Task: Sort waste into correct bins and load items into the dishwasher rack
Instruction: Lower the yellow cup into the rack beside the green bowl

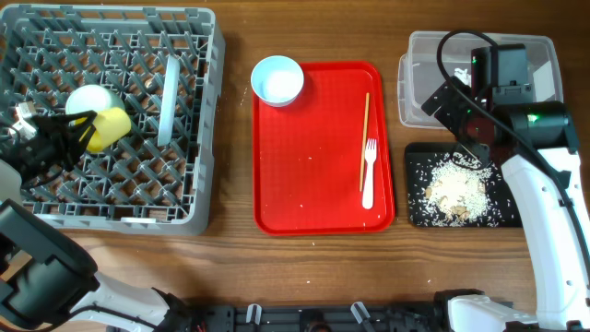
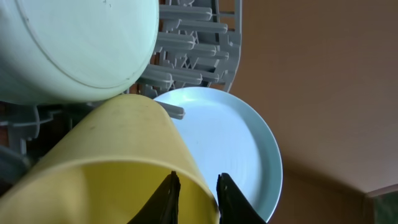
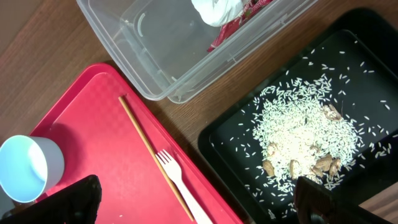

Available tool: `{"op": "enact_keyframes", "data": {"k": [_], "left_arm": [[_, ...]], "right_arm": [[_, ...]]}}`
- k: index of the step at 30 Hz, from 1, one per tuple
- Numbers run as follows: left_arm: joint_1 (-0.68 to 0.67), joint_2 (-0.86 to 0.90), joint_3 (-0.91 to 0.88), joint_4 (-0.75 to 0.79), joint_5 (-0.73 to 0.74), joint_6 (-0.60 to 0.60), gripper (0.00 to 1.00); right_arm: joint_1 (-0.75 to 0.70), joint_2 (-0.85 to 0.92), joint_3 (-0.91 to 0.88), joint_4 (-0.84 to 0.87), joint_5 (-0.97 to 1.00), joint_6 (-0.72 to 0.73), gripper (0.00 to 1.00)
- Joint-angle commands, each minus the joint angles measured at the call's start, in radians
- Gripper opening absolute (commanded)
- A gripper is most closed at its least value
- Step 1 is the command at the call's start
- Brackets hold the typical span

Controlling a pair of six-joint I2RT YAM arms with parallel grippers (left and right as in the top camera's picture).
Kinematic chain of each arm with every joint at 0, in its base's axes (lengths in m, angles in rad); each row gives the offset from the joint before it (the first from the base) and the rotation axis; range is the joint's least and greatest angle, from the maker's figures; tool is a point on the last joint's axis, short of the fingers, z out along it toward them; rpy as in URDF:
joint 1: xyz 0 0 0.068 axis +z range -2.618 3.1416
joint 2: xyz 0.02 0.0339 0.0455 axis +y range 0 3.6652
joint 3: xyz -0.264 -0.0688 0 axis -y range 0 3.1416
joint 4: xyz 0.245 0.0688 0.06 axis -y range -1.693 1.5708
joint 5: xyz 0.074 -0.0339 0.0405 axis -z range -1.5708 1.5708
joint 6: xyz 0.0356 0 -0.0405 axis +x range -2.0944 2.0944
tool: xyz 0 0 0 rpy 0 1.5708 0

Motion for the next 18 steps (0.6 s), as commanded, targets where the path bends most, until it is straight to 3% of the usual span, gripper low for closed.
{"op": "enact_keyframes", "data": {"k": [1, 2, 3, 6, 10, 18], "left_arm": [[0.035, 0.014, -0.008, -0.028, 0.016, 0.016, 0.38], [0.044, 0.014, -0.008, -0.040, 0.016, 0.016, 0.27], [0.057, 0.014, -0.008, -0.055, 0.016, 0.016, 0.24], [0.095, 0.013, -0.008, -0.098, -0.039, 0.016, 0.24], [0.151, 0.013, -0.008, -0.166, -0.241, 0.016, 0.22], [0.232, -0.034, -0.008, -0.189, -0.240, 0.011, 0.16]], "right_arm": [[-0.001, 0.002, 0.006, 0.000, 0.017, -0.006, 1.00], [-0.001, 0.002, 0.006, 0.000, 0.017, -0.005, 1.00], [-0.001, 0.002, 0.006, 0.000, 0.017, -0.005, 1.00], [-0.001, 0.002, 0.006, 0.000, 0.017, -0.005, 1.00], [-0.001, 0.002, 0.006, 0.000, 0.017, -0.005, 1.00], [-0.001, 0.002, 0.006, 0.000, 0.017, -0.006, 1.00]]}}
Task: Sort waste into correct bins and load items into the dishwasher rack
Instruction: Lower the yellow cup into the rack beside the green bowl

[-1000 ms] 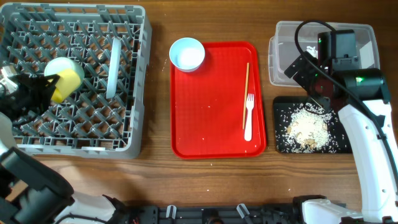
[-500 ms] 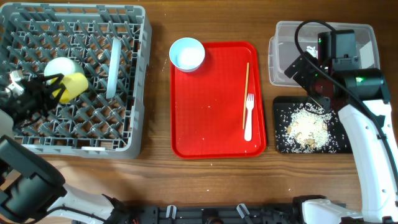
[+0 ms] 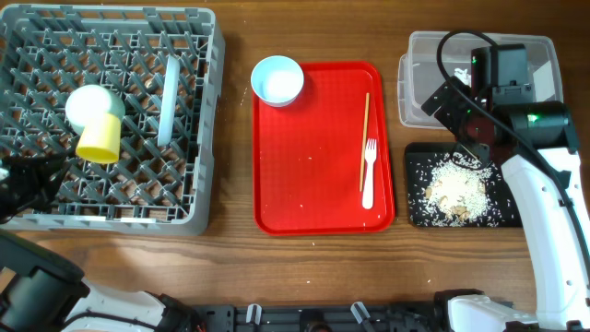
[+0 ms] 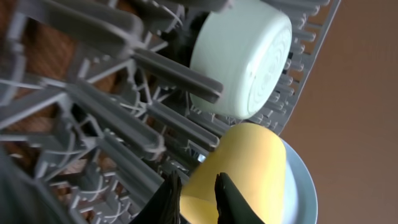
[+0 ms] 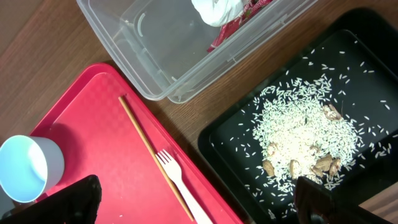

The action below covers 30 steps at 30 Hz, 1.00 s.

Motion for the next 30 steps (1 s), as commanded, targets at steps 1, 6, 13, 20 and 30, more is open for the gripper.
{"op": "enact_keyframes", "data": {"k": [1, 6, 13, 20, 30], "left_arm": [[0.026, -0.050, -0.007, -0.002, -0.005, 0.002, 0.15], [-0.004, -0.161, -0.003, 0.034, 0.117, -0.029, 0.08], [-0.238, -0.320, -0.003, 0.245, 0.180, -0.029, 0.04], [-0.571, -0.347, -0.003, 0.283, -0.521, -0.028, 0.04], [-0.634, -0.241, -0.003, 0.283, -0.797, 0.009, 0.04]], "right_arm": [[-0.001, 0.002, 0.006, 0.000, 0.017, -0.005, 1.00], [-0.001, 0.002, 0.006, 0.000, 0.017, -0.005, 1.00], [-0.001, 0.002, 0.006, 0.000, 0.017, -0.005, 1.00], [-0.001, 0.002, 0.006, 0.000, 0.017, -0.005, 1.00], [-0.001, 0.002, 0.006, 0.000, 0.017, -0.005, 1.00]]}}
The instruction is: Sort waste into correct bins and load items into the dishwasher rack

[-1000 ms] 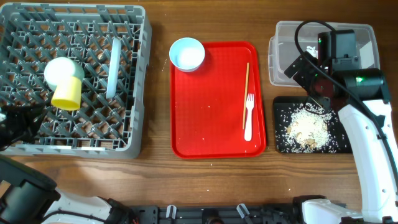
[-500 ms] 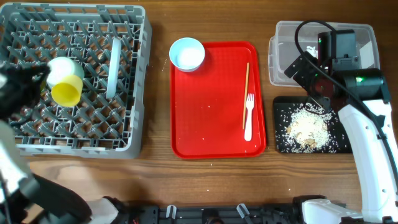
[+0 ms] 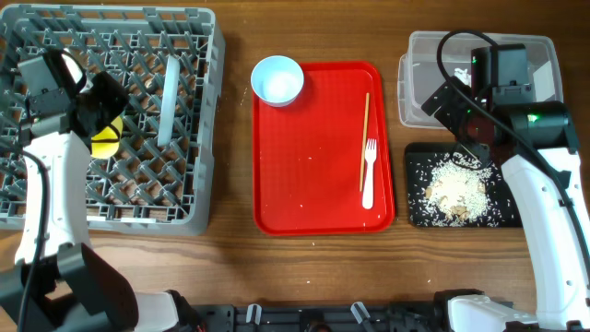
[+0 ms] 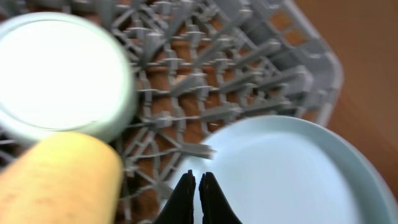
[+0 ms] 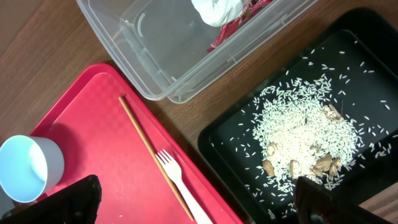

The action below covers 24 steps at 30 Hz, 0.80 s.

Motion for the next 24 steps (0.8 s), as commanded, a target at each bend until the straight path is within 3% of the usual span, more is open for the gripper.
{"op": "enact_keyframes", "data": {"k": [1, 13, 24], "left_arm": [[0.026, 0.011, -0.002, -0.006, -0.117, 0.023, 0.04], [0.132, 0.011, -0.002, -0.113, -0.081, -0.040, 0.04], [0.135, 0.011, -0.002, -0.134, -0.081, -0.040, 0.04]], "right_arm": [[-0.001, 0.002, 0.006, 0.000, 0.017, -0.005, 1.00], [-0.001, 0.002, 0.006, 0.000, 0.017, -0.005, 1.00], [-0.001, 0.002, 0.006, 0.000, 0.017, -0.005, 1.00]]}}
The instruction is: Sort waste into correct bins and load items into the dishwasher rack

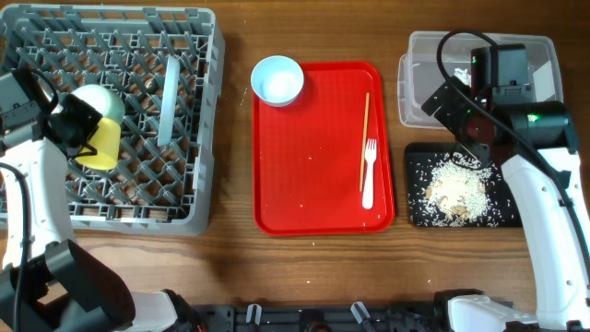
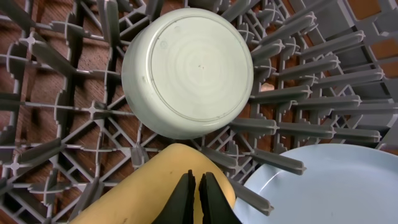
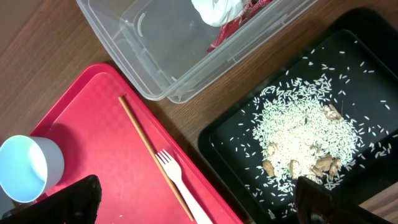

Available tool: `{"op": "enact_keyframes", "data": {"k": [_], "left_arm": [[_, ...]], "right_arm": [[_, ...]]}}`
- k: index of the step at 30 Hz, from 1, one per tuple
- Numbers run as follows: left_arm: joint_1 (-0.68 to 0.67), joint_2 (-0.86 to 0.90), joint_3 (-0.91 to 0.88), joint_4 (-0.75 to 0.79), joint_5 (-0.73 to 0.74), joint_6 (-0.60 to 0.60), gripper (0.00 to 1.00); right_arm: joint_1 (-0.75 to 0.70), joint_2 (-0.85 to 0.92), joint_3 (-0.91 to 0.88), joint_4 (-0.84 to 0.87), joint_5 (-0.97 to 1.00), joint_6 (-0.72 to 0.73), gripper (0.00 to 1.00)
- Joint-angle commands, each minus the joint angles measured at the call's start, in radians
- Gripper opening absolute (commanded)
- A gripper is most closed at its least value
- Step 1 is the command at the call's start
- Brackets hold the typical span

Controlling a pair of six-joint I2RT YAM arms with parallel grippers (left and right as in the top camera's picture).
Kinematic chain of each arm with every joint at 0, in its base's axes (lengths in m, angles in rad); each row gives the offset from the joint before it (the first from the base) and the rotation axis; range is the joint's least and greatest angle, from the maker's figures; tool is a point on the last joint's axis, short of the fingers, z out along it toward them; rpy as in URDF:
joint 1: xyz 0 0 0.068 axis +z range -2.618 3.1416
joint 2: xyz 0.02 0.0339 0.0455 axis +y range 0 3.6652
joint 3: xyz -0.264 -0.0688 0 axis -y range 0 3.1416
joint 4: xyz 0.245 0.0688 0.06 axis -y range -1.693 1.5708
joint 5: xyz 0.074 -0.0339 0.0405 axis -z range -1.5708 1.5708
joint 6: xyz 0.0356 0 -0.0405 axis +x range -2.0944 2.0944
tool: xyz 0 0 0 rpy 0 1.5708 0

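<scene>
The grey dishwasher rack [image 1: 120,221] holds a yellow cup [image 1: 101,143] on its side, an upturned white bowl [image 1: 100,98] and an upright pale blue plate [image 1: 167,100]. My left gripper [image 1: 81,129] is shut and empty just above the yellow cup [image 2: 155,186], with the bowl [image 2: 186,71] beyond and the plate [image 2: 323,186] to its right. On the red tray [image 1: 309,157] lie a blue-white cup [image 1: 277,80], a chopstick [image 1: 365,129] and a white fork [image 1: 369,172]. My right gripper [image 3: 199,202] hangs wide open over the tray's right edge.
A clear plastic bin [image 1: 415,74] with crumpled wrappers stands at the back right. In front of it a black tray [image 3: 230,149] carries scattered rice [image 1: 456,189] and food scraps. The right arm reaches over both.
My left arm has shifted to the left. The shut gripper was over the pale blue plate and is now over the yellow cup. The right arm has not moved.
My left gripper's fingers straddled the yellow cup's rim in the rack. Then the cup lay beside the white bowl with the gripper drawn back to the rack's front left. Later the gripper was shut over the rack, and now sits above the cup.
</scene>
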Motion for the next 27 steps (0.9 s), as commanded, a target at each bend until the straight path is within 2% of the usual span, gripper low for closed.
{"op": "enact_keyframes", "data": {"k": [1, 11, 17, 27], "left_arm": [[0.002, 0.002, -0.002, -0.014, 0.017, 0.001, 0.04], [0.003, 0.000, -0.002, -0.011, 0.000, 0.002, 0.04], [0.003, -0.061, -0.002, -0.032, 0.002, 0.002, 0.04], [0.003, -0.085, -0.002, -0.167, 0.002, 0.002, 0.04]], "right_arm": [[-0.001, 0.002, 0.006, 0.000, 0.017, -0.005, 1.00], [-0.001, 0.002, 0.006, 0.000, 0.017, -0.005, 1.00], [-0.001, 0.002, 0.006, 0.000, 0.017, -0.005, 1.00], [-0.001, 0.002, 0.006, 0.000, 0.017, -0.005, 1.00]]}}
